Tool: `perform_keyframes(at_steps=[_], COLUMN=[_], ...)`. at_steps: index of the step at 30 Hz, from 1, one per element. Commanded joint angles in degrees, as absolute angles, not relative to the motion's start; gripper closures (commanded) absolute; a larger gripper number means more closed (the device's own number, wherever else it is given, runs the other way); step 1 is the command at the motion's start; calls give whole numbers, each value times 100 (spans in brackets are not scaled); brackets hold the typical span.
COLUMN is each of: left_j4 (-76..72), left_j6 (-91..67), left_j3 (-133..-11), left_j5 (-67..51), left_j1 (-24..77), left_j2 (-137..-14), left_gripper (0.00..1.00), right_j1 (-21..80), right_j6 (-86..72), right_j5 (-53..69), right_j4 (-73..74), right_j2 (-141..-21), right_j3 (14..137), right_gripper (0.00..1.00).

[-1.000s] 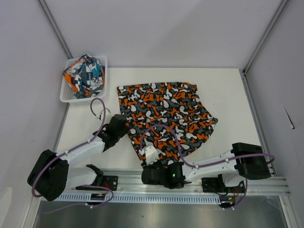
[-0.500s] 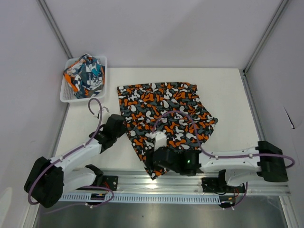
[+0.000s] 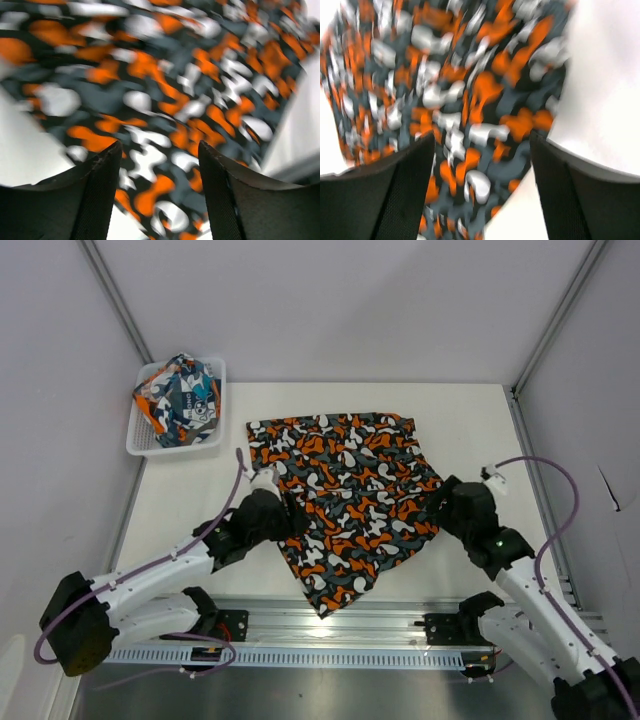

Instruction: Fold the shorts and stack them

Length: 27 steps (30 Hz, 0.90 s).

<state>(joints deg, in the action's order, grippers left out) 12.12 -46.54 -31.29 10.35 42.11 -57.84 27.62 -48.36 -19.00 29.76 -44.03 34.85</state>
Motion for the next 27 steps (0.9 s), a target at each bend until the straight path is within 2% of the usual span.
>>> perform_keyframes(at_steps=[1,7,13,15,16,17,19,22,27], left_j4=[1555,2012,2434,2557,2610,2636,2663,2681,2698], left_j6=[-4236,-3912,-3692,-3656,-3656,-3630,-3595,-3516,-3314], left_j3=[-3830,-4218,-4394,-4403,-4412,-4395,-4377,-4412,-4596], left_j5=[1326,1854,2039,2135,2197,2241,2311,2320,2461], left_j1=[5078,6151,6591,6697,6749,6811,6960,7092,7505], left_j2=[-5809,-5923,-6134,-6214,-6240,-6249,-6284,-6442,-6758], left_gripper=[34,29,26,19,6,1,1,1,1], right_j1=[1430,-480,-738,-747,-747,-747,-747,-747,-756], right_j6=[-4553,-4008,-3964,-3973,-3955,-3946,-3929,-3868,-3823], right_j5=[-996,605,844,922,966,984,950,826,852], right_j4=[2980,1901,1285,1126,977,923,739,616,405], right_j2=[-4603,-6228,-7109,-7373,-7470,-7549,-7760,-8041,-8341], right_j3=[3480,3709,4042,4095,4148,4175,4201,4245,4210], right_gripper=[22,25,24,21,20,19,20,32,41])
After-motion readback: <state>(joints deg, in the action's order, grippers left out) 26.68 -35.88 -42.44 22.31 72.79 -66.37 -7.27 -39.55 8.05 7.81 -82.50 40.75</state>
